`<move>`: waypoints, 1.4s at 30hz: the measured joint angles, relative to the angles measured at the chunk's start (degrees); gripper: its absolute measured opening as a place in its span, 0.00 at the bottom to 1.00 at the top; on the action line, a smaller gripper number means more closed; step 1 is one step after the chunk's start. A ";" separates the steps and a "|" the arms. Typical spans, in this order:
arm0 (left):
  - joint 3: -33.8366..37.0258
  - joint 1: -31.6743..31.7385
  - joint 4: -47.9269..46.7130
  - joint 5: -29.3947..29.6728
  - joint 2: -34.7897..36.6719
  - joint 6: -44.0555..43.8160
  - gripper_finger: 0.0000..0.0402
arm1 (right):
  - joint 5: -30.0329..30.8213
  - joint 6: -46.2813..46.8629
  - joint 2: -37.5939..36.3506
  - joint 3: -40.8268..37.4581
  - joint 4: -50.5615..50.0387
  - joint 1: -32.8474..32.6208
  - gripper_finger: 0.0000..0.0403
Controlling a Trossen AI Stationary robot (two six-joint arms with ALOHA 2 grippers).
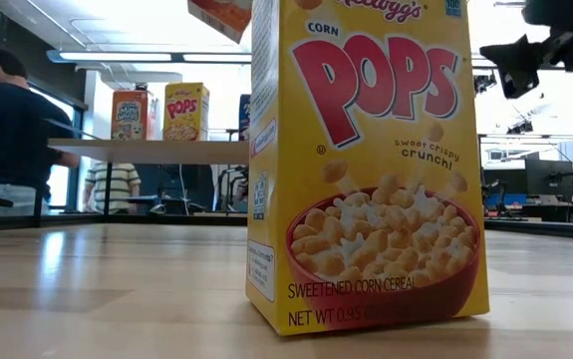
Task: Stack cereal on shelf
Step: Put the top orange cereal box on the shelf aligned with the other orange cereal box
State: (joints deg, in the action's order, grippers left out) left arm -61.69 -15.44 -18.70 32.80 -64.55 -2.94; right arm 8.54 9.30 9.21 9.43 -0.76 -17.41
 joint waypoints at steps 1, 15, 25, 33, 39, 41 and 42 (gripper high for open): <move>0.00 0.00 -0.02 0.00 0.00 0.00 0.42 | 0.02 0.41 -0.75 -1.00 0.73 0.00 0.64; 0.06 0.00 -1.05 0.03 1.47 0.02 0.42 | -0.29 2.31 -7.32 -6.63 1.43 0.00 0.64; 0.04 0.00 -3.68 0.03 3.05 -0.56 0.42 | 2.23 2.27 -7.37 -6.63 -0.49 0.00 0.64; 0.04 0.00 -6.40 2.29 3.77 -2.40 0.42 | 2.71 2.27 -7.37 -6.63 -1.81 0.02 0.64; 0.04 0.02 -8.46 3.89 4.35 -2.43 0.42 | 2.35 2.48 -7.37 -6.63 -1.87 0.02 0.64; 0.02 0.02 -8.75 5.10 4.63 -3.07 0.42 | 2.37 2.29 -7.37 -6.63 -1.94 0.02 0.64; 0.02 0.02 -9.21 5.57 4.91 -3.65 0.42 | 2.37 2.29 -7.37 -6.63 -2.01 0.02 0.64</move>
State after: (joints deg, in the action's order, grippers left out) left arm -61.67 -15.42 -27.91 38.37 -59.64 -6.59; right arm 10.92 11.60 1.85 2.81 -2.78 -17.39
